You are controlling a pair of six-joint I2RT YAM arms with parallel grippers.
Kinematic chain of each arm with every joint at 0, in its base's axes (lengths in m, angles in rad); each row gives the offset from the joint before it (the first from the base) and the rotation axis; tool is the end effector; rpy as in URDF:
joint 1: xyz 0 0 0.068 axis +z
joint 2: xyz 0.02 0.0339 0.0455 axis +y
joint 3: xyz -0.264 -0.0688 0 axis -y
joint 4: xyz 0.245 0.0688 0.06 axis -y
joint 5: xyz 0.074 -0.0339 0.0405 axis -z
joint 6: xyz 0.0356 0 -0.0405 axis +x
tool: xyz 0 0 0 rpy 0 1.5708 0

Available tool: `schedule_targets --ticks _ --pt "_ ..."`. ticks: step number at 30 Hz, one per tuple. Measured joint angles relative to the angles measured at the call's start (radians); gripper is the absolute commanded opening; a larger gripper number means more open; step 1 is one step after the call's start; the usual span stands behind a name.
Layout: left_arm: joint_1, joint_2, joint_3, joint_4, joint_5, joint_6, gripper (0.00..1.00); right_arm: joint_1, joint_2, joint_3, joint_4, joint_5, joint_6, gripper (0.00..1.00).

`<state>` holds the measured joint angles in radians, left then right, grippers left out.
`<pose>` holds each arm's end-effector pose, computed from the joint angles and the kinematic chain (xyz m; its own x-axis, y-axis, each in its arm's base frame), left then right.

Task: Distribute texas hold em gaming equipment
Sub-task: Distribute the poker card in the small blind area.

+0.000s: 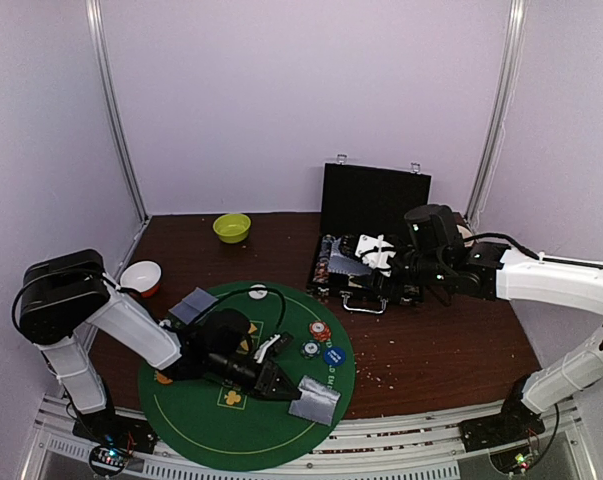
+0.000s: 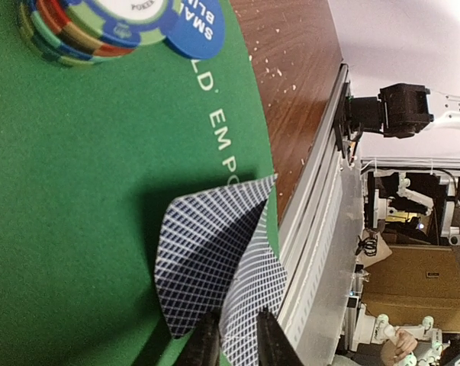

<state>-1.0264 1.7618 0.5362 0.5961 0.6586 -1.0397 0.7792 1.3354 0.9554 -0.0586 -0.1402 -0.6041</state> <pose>0.1326 -0.2611 0.1023 -0.9587 0.2668 -0.0987 0.2095 0.4274 -0.8795 0.2150 0.2194 0.2887 0.1977 -0.5953 -0.7788 -0.8184 0.3371 -0.4654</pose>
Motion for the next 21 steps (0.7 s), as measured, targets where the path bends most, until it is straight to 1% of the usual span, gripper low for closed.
schedule_targets --ticks 4,5,7,9,13,15,17,18,19,21 --pt "0.000 -0.003 0.019 -0.048 -0.006 0.027 0.30 0.000 0.000 0.000 0.000 -0.003 0.000 0.48" --pt "0.000 -0.009 0.029 -0.074 -0.011 0.040 0.32 0.000 0.000 0.000 -0.001 -0.003 0.000 0.48" --pt "0.000 -0.030 0.055 -0.140 -0.034 0.074 0.39 0.001 0.000 0.000 -0.002 -0.003 0.000 0.48" --pt "0.001 -0.068 0.090 -0.225 -0.076 0.116 0.43 0.004 0.000 0.000 -0.004 -0.003 0.000 0.48" --pt "0.024 -0.195 0.146 -0.371 -0.197 0.192 0.49 0.014 0.000 0.001 -0.019 -0.002 -0.003 0.48" --pt "0.050 -0.263 0.163 -0.423 -0.248 0.222 0.57 0.024 0.000 0.002 -0.028 -0.002 -0.004 0.48" --pt "0.081 -0.333 0.185 -0.479 -0.304 0.266 0.70 0.038 0.002 0.003 -0.033 -0.001 -0.008 0.48" --pt "0.091 -0.357 0.201 -0.503 -0.326 0.286 0.79 0.048 0.004 0.003 -0.034 0.000 -0.011 0.48" --pt "0.101 -0.383 0.225 -0.524 -0.350 0.315 0.84 0.057 0.008 0.005 -0.035 0.000 -0.014 0.48" --pt "0.108 -0.419 0.281 -0.544 -0.380 0.369 0.91 0.076 0.021 0.010 -0.037 0.001 -0.018 0.48"
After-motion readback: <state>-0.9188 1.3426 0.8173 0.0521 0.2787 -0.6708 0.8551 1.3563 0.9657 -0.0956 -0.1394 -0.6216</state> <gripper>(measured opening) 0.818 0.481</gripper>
